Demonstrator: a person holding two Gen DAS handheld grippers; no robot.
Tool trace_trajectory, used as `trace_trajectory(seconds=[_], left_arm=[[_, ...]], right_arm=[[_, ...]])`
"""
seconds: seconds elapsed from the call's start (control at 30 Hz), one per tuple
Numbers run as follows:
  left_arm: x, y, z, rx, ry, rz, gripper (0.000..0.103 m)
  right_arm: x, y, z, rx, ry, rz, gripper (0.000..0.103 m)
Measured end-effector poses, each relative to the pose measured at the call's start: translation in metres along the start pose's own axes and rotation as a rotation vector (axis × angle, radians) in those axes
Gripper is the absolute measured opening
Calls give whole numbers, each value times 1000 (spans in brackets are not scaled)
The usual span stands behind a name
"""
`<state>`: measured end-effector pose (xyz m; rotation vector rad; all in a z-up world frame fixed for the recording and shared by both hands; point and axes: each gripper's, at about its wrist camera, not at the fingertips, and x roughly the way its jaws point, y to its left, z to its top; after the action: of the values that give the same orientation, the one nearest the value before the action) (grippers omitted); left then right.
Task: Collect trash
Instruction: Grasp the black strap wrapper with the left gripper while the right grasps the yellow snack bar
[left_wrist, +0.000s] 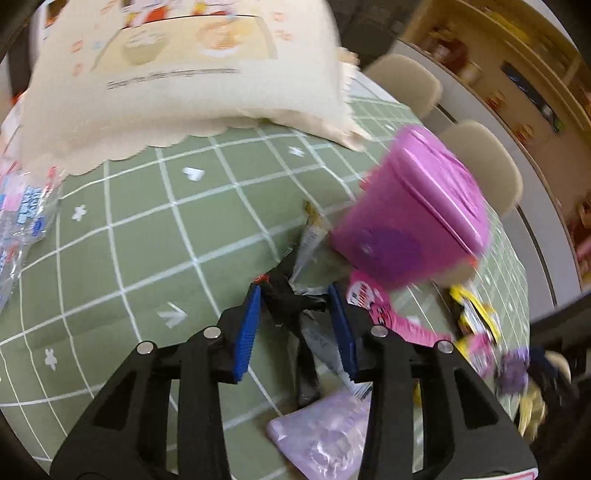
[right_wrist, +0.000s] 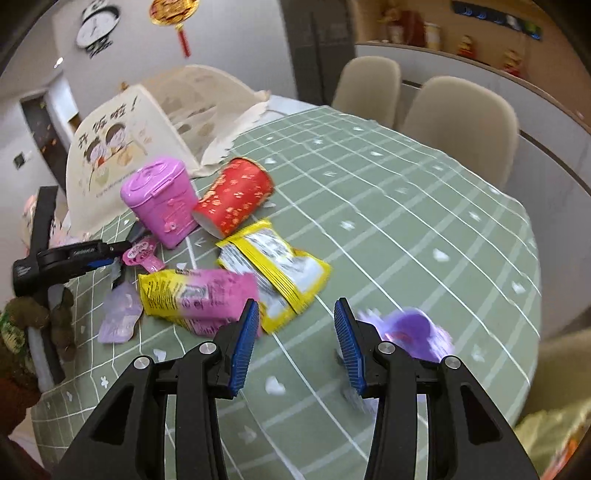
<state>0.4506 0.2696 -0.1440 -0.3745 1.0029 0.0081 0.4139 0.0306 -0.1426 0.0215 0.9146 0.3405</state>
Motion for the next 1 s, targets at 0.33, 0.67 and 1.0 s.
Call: trace_trajectory(seconds=[0.33,0.67,1.0], left_arm=[[-33,-12,-46,112,94,-153,31],[-47,-17,-60,92,105,-164,32],[-46,-21,-64,93,126,-181,32]], right_arm=[[86,31,50,-165,102,38,41],[82,33,17,-141,158,58,41],[69,35,-2,-126,185,79,48]])
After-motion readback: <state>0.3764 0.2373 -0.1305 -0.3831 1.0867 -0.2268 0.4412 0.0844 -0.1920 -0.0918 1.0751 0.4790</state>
